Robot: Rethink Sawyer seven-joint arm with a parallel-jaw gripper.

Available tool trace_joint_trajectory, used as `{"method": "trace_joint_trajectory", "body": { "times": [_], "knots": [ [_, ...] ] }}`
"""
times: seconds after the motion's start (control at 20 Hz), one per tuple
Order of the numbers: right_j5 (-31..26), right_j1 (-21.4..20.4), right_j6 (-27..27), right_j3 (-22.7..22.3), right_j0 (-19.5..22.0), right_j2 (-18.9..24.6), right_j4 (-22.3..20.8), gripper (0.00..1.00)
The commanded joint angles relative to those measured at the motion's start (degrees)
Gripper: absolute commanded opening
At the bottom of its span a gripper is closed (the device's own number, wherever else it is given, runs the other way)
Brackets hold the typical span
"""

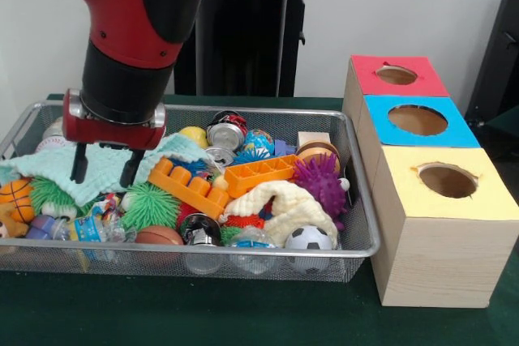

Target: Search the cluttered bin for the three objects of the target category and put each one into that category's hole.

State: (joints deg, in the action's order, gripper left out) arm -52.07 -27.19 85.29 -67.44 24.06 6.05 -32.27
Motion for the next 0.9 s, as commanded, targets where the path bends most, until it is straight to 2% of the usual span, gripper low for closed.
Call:
{"method": "trace_joint_trajectory", "body": {
  "times": [0.05, 0.5, 0.9],
  "knots": [
    [-10.2, 5.1, -9.6, 6.5, -1.5, -1.1, -6.5, 1.00],
    [-15.7, 9.2, -4.7, 12.6, -3.7, -4.0, -7.8, 1.00],
    [-19.6, 10.3, -2.8, 13.7, -4.6, -5.7, -6.0, 1.00]
  ]
}}
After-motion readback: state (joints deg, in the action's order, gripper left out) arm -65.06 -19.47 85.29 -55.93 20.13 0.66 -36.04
